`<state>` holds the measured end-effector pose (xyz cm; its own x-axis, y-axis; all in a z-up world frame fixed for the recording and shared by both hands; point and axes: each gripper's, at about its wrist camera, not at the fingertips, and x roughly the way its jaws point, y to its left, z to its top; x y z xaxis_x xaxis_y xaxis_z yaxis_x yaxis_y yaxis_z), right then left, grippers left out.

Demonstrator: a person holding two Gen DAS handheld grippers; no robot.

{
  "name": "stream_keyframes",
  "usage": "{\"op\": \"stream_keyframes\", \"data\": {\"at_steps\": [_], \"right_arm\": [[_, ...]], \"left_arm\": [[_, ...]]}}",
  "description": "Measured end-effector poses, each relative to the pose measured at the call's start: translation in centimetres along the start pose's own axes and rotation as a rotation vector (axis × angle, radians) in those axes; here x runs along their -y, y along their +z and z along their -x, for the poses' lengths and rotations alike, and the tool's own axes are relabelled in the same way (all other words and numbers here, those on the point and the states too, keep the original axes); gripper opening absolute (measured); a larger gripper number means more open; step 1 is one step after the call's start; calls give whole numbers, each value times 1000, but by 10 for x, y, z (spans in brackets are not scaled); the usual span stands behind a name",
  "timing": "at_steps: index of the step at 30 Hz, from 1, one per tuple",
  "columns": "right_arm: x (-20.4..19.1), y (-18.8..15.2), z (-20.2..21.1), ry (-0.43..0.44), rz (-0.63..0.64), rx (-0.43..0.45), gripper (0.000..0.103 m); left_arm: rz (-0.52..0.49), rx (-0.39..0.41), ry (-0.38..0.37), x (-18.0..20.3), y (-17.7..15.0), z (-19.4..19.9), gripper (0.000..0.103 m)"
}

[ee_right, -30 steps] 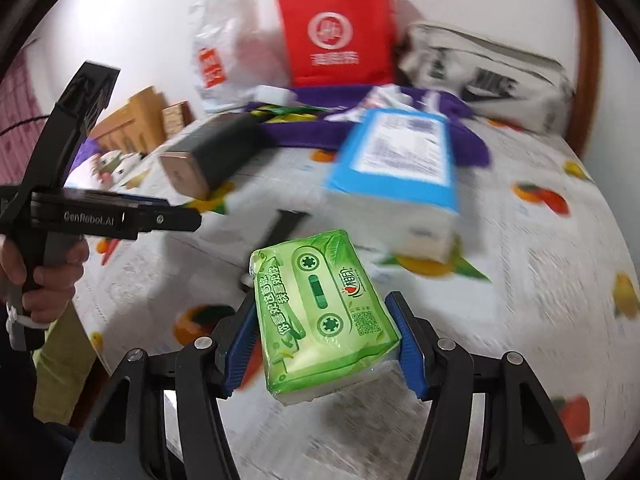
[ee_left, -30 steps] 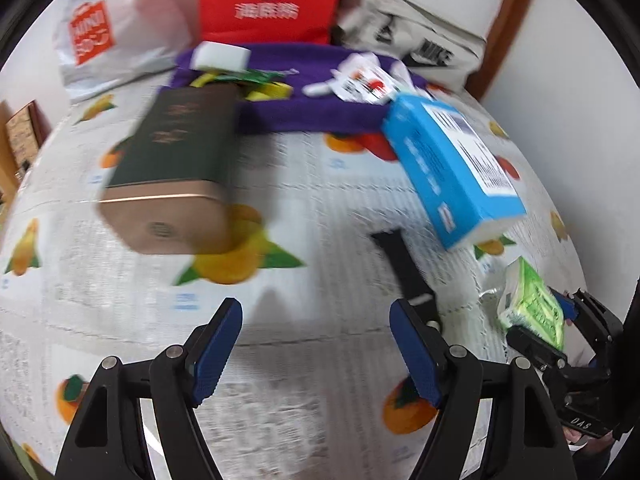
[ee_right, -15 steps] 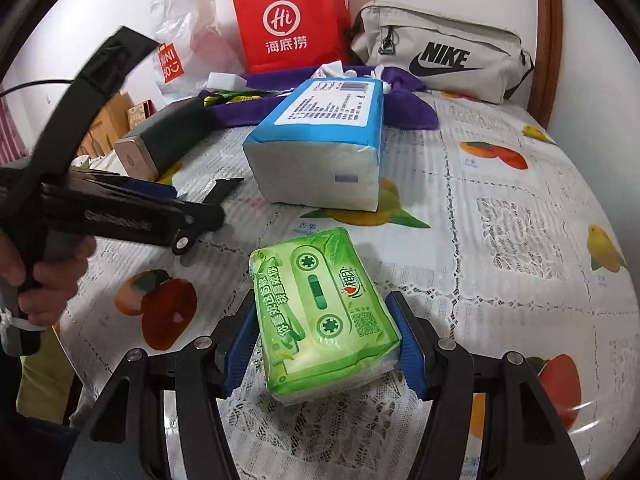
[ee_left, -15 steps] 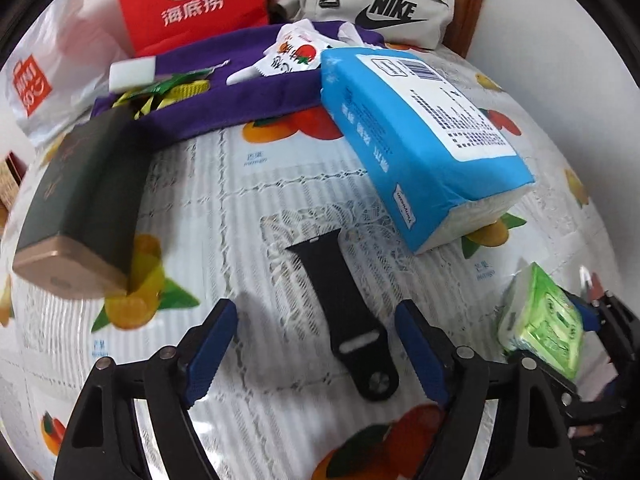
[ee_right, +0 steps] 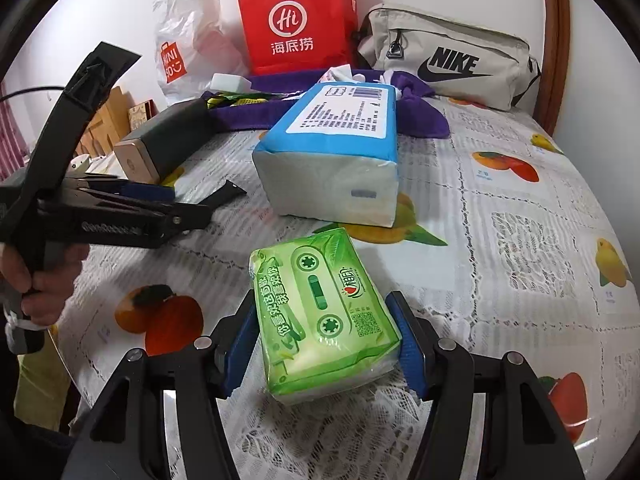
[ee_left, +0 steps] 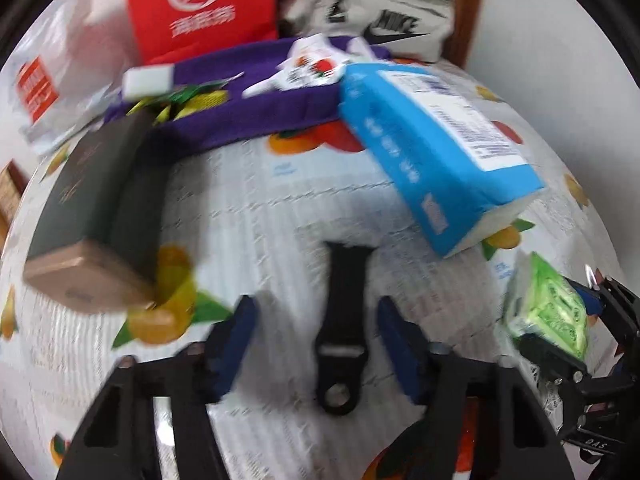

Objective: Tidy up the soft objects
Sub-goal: 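Grasp the black watch strap with the left tool while the right tool holds the green pack, then carry the black strap and green pack over the purple towel with both tools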

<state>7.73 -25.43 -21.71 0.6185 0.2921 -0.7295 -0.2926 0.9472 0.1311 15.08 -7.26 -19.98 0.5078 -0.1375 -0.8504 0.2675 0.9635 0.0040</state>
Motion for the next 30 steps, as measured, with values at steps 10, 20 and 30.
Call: {"op": "stream_keyframes", "data": {"at_steps": [10,20,30], "right_arm": [[-3,9,-3,-16,-27,-7,62],[-10,22,13,-31,-21,17,61],[-24,39,29,-38,3,47,61]], "left_arm": [[-1,11,-85,-2,-3,9,20],[67,36,-81,-29,-19,39,19],[138,69,-48,-61,-35,68,19]]}}
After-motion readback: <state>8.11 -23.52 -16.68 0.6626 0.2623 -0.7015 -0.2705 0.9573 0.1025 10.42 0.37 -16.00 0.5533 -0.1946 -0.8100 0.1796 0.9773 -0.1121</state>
